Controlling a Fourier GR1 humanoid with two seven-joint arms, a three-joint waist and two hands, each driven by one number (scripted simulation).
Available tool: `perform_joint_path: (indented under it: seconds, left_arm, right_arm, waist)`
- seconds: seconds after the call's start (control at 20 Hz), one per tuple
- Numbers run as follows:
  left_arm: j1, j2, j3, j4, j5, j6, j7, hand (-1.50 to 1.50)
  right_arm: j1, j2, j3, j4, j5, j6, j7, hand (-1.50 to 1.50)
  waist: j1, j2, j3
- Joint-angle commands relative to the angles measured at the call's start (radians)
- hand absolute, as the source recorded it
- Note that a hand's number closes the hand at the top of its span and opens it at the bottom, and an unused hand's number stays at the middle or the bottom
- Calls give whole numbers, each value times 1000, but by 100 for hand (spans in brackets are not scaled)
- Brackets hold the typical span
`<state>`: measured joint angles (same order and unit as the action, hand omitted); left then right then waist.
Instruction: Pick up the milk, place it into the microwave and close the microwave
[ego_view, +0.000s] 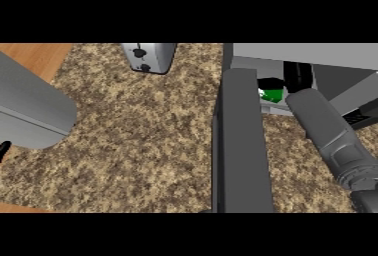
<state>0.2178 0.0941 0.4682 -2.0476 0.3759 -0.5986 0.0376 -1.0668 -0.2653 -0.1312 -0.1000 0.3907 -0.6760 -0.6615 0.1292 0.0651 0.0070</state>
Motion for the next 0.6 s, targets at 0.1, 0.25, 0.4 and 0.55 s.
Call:
perform_joint_path:
  seconds: [0.1, 0.25, 0.4, 0.55]
  left_arm:
    - [0, -7, -56, 9, -20, -51, -15, -150]
    - [19, -28, -91, 7, -27, -75, -18, -150]
    - [4, -52, -108, 13, -51, -73, -47, -150]
    - [-18, -65, -149, 21, -68, -62, -19, -150]
  right_arm:
    - [4, 25, -73, -21, -77, 133, -64, -150]
    - [23, 40, -109, -34, -119, 226, -119, -150]
    - [55, 45, -145, -29, -156, 285, -157, -150]
    - [72, 28, -175, -23, -191, 399, -171, -150]
  waist:
    - [-14, -9, 0]
    - [-36, -24, -2]
    - [-39, -22, -2]
    - [-65, -31, -3]
